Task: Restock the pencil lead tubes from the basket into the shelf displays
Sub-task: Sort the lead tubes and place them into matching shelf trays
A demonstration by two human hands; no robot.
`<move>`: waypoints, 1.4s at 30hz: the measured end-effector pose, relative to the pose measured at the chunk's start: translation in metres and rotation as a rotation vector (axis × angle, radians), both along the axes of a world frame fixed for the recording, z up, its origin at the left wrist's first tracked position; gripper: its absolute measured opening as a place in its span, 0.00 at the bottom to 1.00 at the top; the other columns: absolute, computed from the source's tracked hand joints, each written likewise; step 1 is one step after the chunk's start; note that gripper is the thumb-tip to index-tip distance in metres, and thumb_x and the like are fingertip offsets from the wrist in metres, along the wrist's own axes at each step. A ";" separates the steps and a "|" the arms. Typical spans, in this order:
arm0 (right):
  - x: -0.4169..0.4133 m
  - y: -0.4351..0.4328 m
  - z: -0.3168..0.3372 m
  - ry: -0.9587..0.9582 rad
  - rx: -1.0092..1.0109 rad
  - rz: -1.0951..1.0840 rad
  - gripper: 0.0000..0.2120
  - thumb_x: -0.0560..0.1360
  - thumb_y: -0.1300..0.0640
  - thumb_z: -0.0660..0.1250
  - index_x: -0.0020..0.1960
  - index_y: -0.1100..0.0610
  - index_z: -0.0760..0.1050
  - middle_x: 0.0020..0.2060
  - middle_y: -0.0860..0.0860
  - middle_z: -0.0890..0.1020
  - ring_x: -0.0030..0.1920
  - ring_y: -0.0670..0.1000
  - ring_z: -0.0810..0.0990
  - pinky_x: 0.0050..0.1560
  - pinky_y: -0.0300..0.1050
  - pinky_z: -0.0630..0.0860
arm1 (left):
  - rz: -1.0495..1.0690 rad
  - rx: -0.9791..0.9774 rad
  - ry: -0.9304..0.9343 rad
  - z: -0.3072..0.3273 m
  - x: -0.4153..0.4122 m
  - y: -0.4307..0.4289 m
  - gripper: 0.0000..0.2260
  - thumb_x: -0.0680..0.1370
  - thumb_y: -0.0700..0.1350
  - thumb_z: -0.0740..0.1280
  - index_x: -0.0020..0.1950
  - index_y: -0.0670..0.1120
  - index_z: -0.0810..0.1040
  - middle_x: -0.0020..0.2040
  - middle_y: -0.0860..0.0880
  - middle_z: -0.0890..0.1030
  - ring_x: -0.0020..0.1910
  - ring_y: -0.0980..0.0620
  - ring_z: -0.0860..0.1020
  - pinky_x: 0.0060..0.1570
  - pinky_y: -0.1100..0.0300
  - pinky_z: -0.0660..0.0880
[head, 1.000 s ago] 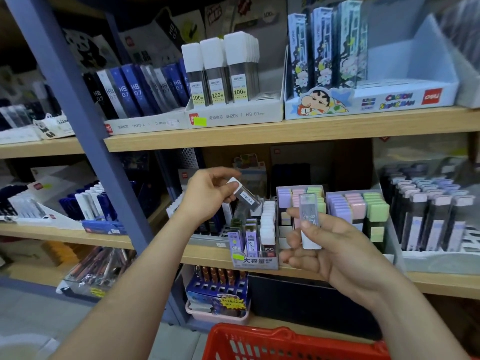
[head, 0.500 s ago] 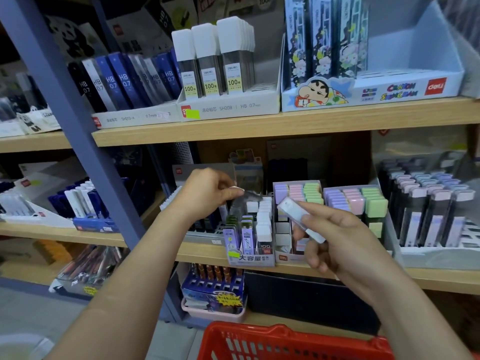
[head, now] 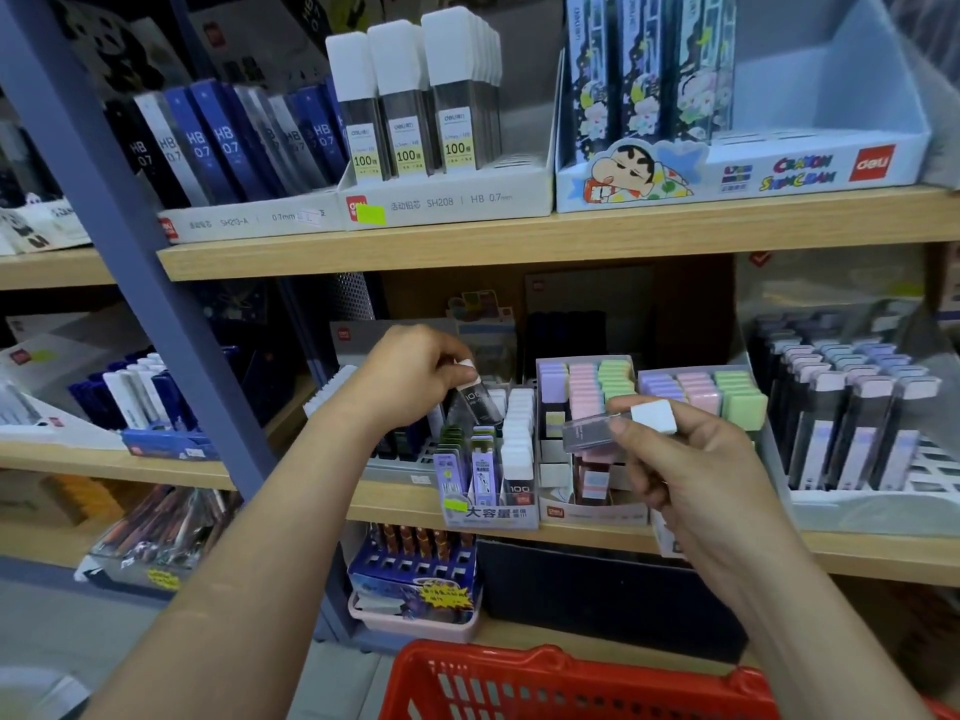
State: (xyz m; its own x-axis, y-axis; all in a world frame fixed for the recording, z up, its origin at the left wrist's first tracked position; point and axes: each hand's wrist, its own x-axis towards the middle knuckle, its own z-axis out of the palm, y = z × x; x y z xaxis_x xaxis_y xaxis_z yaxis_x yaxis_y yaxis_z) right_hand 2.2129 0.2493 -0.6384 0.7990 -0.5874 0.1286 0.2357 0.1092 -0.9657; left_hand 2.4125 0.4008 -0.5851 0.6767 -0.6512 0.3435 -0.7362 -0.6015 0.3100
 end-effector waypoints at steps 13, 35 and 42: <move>-0.003 0.000 -0.003 0.021 -0.063 0.063 0.07 0.75 0.60 0.69 0.50 0.53 0.84 0.43 0.52 0.86 0.45 0.55 0.83 0.47 0.48 0.82 | -0.006 0.065 -0.038 -0.010 0.005 -0.020 0.11 0.73 0.49 0.74 0.53 0.48 0.85 0.52 0.48 0.84 0.53 0.51 0.80 0.55 0.59 0.74; 0.001 0.017 -0.008 0.099 0.055 0.029 0.19 0.69 0.55 0.76 0.59 0.56 0.81 0.46 0.52 0.86 0.32 0.40 0.77 0.44 0.44 0.73 | 0.000 -0.001 0.090 -0.028 0.007 -0.025 0.02 0.72 0.41 0.75 0.44 0.46 0.86 0.43 0.52 0.83 0.43 0.58 0.78 0.48 0.68 0.72; -0.003 0.022 0.000 0.068 0.076 0.042 0.16 0.65 0.54 0.76 0.52 0.57 0.83 0.37 0.48 0.86 0.30 0.40 0.78 0.44 0.44 0.74 | -0.006 -0.086 0.149 -0.008 -0.010 -0.019 0.05 0.76 0.48 0.71 0.46 0.48 0.85 0.41 0.53 0.84 0.41 0.57 0.79 0.42 0.63 0.73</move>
State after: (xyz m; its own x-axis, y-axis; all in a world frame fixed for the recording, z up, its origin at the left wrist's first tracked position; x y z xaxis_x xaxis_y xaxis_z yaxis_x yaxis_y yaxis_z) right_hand 2.2102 0.2710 -0.6380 0.8285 -0.5591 0.0302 0.1641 0.1909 -0.9678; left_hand 2.4025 0.3819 -0.5934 0.7202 -0.6283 0.2941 -0.6820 -0.5635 0.4662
